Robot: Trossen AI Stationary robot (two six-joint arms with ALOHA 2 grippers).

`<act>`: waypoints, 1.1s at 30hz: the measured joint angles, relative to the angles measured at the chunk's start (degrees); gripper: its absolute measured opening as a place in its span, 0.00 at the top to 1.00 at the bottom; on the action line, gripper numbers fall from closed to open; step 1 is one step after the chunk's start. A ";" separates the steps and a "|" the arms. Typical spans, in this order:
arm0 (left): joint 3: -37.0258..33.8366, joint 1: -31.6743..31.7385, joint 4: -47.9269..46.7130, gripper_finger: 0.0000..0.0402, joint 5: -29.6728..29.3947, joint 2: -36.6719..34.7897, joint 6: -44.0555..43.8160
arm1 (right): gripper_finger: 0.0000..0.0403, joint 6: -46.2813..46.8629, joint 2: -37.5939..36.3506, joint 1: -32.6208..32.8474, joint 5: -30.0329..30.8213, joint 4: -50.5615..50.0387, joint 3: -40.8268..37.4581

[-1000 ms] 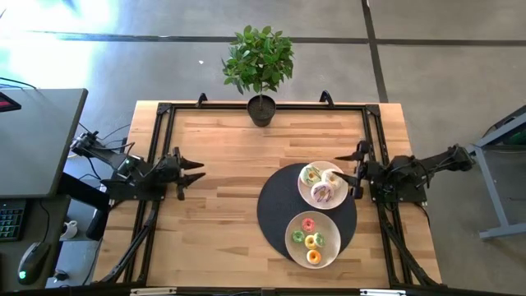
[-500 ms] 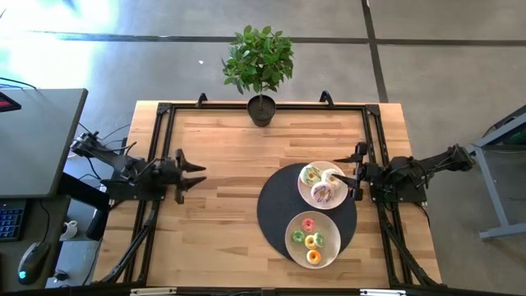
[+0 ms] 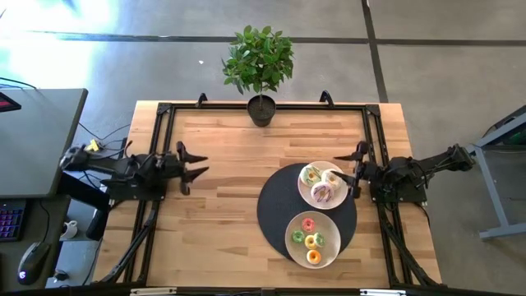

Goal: Pick & Place donuts
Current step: Return to Home Position

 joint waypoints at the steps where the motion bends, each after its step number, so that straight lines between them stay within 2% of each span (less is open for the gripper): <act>1: -0.03 2.54 -0.62 0.61 1.57 0.00 -0.89 | 0.48 -0.04 0.00 0.00 1.25 -0.06 0.00; 5: -0.09 11.48 -4.18 0.61 9.59 0.00 -6.20 | 0.48 2.18 -0.02 0.00 4.49 -0.87 0.00; 9: -0.15 16.33 -5.94 0.61 17.90 0.22 -7.60 | 0.48 3.02 0.00 0.00 2.44 -4.86 0.02; 13: -0.15 18.50 -5.08 0.61 17.42 0.28 -6.90 | 0.48 5.93 0.00 0.02 -0.70 -6.91 0.02; 20: -0.20 19.12 -5.07 0.61 16.95 0.28 -8.40 | 0.48 7.54 0.00 0.02 -2.03 -6.65 0.02; 26: -0.20 19.10 -5.13 0.61 16.89 0.28 -8.67 | 0.48 8.66 0.00 0.02 -10.49 -7.61 0.02; 33: -0.22 19.10 -5.13 0.61 16.82 0.28 -8.67 | 0.48 9.76 -0.02 0.02 -10.77 -9.08 0.04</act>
